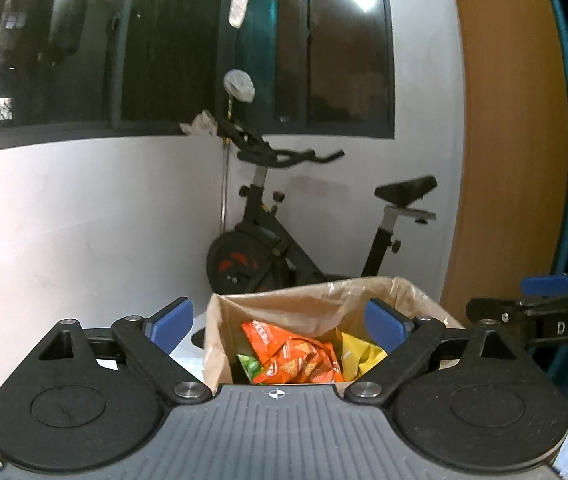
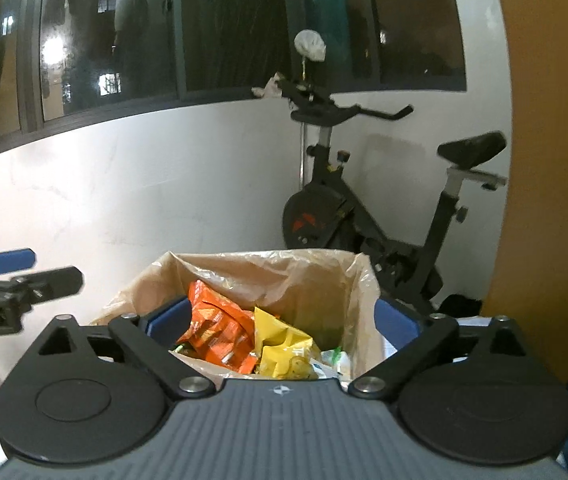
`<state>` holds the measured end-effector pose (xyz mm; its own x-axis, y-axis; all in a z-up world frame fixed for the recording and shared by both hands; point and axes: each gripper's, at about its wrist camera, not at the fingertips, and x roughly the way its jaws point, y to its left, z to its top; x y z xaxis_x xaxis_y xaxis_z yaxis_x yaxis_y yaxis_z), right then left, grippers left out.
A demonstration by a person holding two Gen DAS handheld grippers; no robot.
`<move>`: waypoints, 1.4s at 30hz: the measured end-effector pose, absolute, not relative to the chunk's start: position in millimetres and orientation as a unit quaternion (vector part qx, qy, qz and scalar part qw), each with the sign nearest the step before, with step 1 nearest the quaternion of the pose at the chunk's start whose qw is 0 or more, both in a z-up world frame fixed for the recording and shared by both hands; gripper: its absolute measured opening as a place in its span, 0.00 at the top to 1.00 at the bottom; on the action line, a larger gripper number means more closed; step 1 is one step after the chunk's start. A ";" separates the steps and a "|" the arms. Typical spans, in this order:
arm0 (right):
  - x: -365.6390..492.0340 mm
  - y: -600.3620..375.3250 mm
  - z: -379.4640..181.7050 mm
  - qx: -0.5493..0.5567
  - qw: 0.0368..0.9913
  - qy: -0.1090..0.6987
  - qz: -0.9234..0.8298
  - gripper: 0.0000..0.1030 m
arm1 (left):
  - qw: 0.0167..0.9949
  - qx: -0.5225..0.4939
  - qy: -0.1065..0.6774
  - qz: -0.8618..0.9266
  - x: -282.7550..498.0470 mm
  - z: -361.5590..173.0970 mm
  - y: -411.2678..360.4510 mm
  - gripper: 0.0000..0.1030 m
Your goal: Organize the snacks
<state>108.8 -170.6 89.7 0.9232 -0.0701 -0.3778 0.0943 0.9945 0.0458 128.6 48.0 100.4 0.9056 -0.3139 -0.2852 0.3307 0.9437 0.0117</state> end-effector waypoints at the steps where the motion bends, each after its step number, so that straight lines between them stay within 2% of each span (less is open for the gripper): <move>1: 102.5 -166.6 92.9 0.025 0.981 0.188 -0.050 0.02 | 0.977 0.031 0.136 -0.159 123.1 103.7 49.2 0.08; 6: 72.3 -152.1 105.2 0.010 0.983 0.171 -0.062 0.01 | 0.986 0.064 0.106 -0.113 88.9 120.1 47.5 0.08; 14: 29.1 -141.6 118.3 0.035 0.986 0.150 -0.067 0.00 | 0.988 0.060 0.084 -0.116 41.4 135.7 50.4 0.08; 42: -16.3 -132.1 119.7 0.052 0.985 0.147 -0.068 0.00 | 0.985 0.034 0.108 -0.130 34.4 124.6 56.6 0.08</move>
